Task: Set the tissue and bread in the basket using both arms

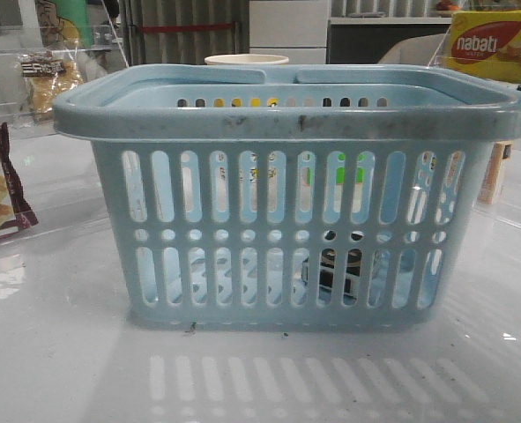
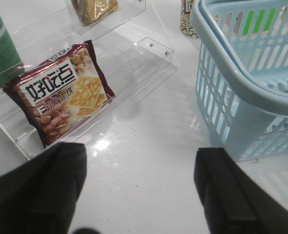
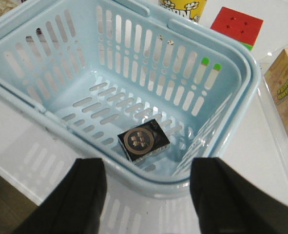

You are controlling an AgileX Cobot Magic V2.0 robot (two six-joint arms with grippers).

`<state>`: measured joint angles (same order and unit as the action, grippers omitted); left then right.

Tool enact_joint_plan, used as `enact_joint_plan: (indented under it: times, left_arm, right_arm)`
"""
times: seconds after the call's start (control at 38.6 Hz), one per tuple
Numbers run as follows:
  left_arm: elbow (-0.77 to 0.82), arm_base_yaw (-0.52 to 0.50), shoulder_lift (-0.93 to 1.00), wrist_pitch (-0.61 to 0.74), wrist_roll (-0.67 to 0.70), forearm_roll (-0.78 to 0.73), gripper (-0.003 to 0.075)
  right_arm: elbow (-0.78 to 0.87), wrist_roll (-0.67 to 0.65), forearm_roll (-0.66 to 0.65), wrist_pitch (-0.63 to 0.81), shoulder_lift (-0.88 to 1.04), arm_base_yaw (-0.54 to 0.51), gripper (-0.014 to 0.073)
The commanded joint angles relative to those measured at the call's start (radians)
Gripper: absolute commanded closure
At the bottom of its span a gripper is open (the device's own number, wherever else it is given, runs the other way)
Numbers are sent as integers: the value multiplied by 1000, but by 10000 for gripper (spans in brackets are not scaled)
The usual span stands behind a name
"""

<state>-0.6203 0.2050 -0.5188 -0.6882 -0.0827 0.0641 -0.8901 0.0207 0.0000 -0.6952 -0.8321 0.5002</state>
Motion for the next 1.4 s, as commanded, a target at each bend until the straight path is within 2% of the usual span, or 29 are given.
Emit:
enact_joint_plan:
  times: [0.0,0.16,0.31,0.85,1.06,1.37]
  left_arm:
    - [-29,8,-12,79,-1,10,195]
    - [-29,8,-12,79,-1,10,195]
    - [-29,8,-12,138,-1,10,195]
    - [-31,8,-61,169,-1,18,182]
    - [-99,8,-228,164,-1,11,63]
    - [-316,7,-602,166,-1,-133,66]
  right_arm:
    - [36,6,-15,45,105,-1,108]
    - [156,6,-15,21,284,-1,108]
    - [238,6,-15,21,398,-1,108]
    - [248,6,-15,-2,412,-1,108]
    - [248,6,-15,-2,412,-1,108]
    - [248,6,-15,-2,412,-1,108]
